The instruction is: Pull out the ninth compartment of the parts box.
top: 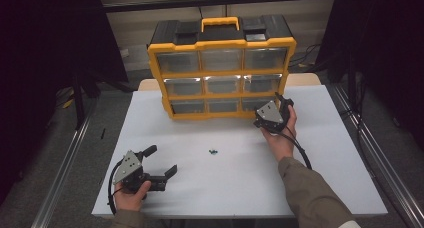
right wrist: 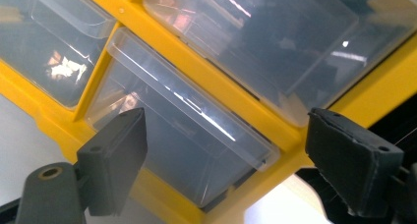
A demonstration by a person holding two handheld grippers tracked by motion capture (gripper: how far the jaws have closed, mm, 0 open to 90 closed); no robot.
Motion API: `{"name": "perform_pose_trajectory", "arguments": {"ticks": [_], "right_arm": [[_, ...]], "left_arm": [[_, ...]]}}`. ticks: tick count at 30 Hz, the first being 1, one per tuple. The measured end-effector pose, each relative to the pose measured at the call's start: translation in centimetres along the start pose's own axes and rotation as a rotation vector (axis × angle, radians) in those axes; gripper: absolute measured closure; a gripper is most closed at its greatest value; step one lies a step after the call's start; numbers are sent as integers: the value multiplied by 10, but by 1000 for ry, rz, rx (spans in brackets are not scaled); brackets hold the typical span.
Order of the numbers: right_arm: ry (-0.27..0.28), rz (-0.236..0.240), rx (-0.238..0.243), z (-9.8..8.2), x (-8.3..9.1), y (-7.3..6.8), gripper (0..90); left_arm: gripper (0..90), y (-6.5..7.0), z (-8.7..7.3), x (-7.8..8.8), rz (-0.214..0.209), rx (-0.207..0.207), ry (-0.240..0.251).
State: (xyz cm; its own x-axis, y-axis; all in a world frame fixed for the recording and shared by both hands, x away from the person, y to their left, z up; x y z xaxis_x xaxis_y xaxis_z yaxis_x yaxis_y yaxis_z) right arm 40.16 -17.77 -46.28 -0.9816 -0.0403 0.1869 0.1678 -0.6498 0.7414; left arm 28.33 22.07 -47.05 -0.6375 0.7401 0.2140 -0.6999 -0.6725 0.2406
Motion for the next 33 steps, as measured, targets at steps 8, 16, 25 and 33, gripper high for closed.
{"name": "perform_pose_trajectory", "arguments": {"ticks": [8, 16, 25, 33], "right_arm": [[-6, -19, 80, 0, -3, -1, 199], [-13, -42, 165, -1, -6, -3, 243], [-29, -71, 221, -4, -11, -4, 277], [-32, -84, 208, -4, -14, -4, 281]], "left_arm": [[2, 1, 0, -2, -8, 17, 10], [2, 1, 0, -2, -10, 17, 11], [2, 1, 0, -2, -8, 18, 11], [2, 3, 1, -2, -13, 15, 11]]}}
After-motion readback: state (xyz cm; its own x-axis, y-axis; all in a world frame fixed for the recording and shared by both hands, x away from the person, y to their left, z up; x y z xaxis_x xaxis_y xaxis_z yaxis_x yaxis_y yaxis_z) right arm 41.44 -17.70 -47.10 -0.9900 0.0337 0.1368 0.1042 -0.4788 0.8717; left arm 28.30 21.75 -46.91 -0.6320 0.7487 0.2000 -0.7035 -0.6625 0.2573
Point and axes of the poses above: each handheld gripper's, and its own axes: x roughly backward along the jaws, z roughly out of its top, y roughly to its right, the point moved 3 cm from there along -x, roughly forward along the jaws, and after that the axes turned 13 degrees about x, right-handed, at the moved point
